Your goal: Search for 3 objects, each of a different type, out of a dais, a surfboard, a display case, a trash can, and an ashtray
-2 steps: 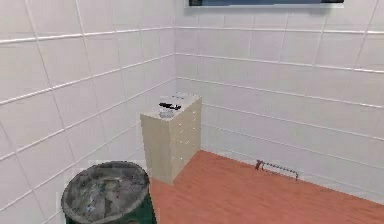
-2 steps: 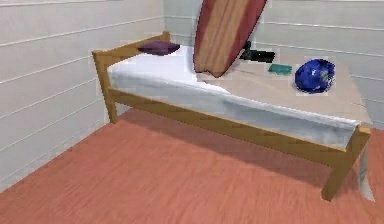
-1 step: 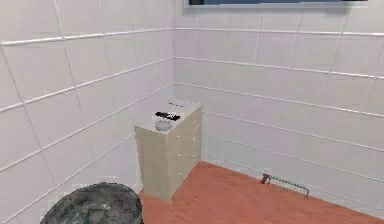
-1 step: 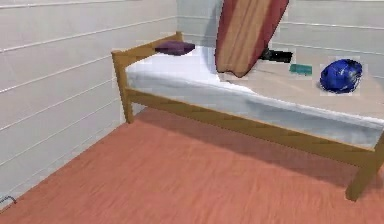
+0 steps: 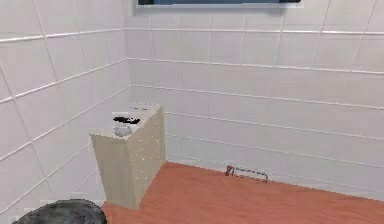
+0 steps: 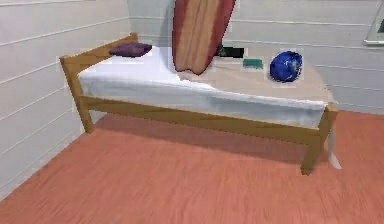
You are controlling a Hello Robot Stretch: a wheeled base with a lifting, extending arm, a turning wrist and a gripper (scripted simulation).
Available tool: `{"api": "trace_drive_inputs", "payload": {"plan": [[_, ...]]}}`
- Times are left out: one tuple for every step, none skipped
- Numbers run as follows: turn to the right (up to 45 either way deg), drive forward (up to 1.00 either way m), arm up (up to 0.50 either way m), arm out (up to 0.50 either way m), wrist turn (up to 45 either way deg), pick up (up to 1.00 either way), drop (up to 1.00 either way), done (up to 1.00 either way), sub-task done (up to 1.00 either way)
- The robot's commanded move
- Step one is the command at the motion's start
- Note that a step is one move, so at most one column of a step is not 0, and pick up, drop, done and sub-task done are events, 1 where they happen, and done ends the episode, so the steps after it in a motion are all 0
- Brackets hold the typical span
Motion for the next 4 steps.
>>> {"api": "trace_drive_inputs", "payload": {"plan": [[0.0,0.50,0.00,0.00,0.0,0.00,0.00,0.00,0.00],[-30.0,0.00,0.00,0.00,0.0,0.00,0.00,0.00,0.00],[0.0,0.00,0.00,0.00,0.0,0.00,0.00,0.00,1.00],[45.0,0.00,0.00,0.00,0.0,0.00,0.00,0.00,0.00]]}}
